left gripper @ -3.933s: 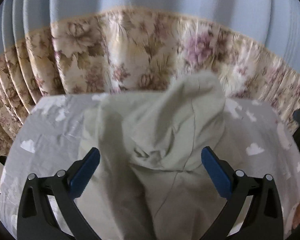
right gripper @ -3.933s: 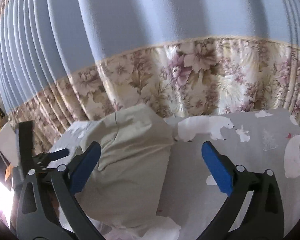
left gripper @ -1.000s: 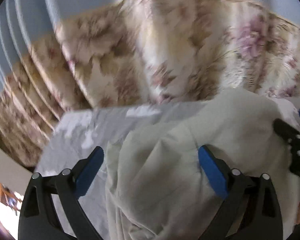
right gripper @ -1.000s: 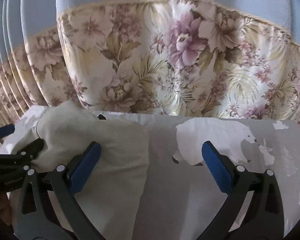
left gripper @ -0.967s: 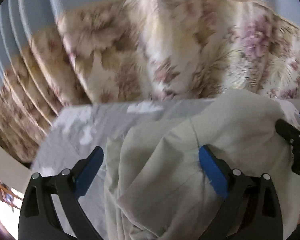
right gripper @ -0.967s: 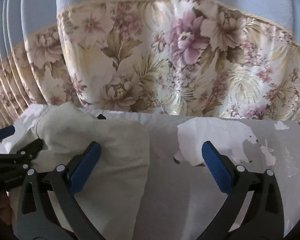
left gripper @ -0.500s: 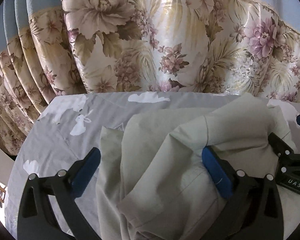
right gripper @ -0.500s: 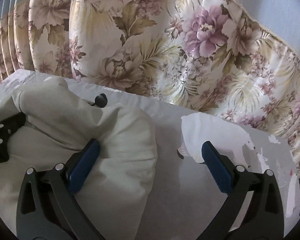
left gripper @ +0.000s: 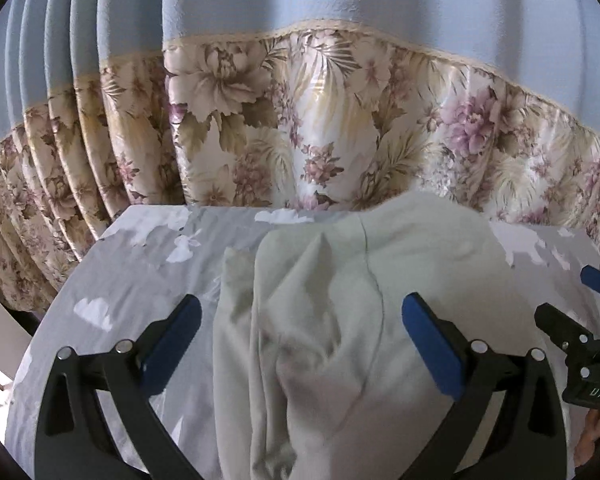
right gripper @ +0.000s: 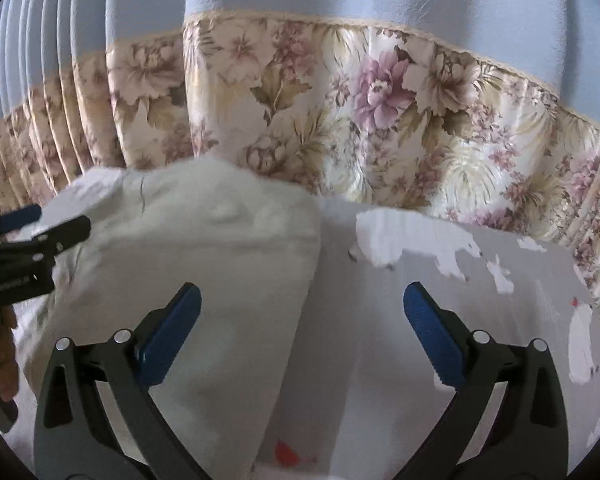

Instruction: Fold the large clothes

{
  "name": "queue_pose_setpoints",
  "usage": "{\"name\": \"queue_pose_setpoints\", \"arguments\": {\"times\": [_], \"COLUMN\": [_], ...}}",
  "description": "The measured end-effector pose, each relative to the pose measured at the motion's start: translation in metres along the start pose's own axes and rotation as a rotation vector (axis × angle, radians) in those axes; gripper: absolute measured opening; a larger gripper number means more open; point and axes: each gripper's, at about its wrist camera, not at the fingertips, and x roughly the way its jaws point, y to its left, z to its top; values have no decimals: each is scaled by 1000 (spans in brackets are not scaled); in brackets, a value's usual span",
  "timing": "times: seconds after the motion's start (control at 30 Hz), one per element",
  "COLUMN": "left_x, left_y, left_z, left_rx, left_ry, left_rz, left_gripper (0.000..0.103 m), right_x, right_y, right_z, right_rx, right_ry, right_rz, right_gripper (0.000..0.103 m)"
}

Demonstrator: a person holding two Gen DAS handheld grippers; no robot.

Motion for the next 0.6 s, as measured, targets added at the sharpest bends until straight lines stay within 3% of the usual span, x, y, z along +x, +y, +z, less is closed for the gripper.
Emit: {"name": "queue_pose_setpoints", "arguments": {"times": [0.2,0.33,0.6], "left_x": [11,23,15], "left_y": [1,-6,12], "left_z": [-27,-39,-34], "left_rx": [-60,-33,-59], "left_ry": [56,62,67], "left_rz": [-18,-3,-38], "left_gripper": [100,102,102], "right_x": [15,26,10], "right_y": [9,17,-12], "right_z": [-27,-39,-30], "right_rx": [-11,-57,122], "right_ry": [59,63,27], "right_rz": [-47,-78,65], "right_gripper": [100,100,100]}}
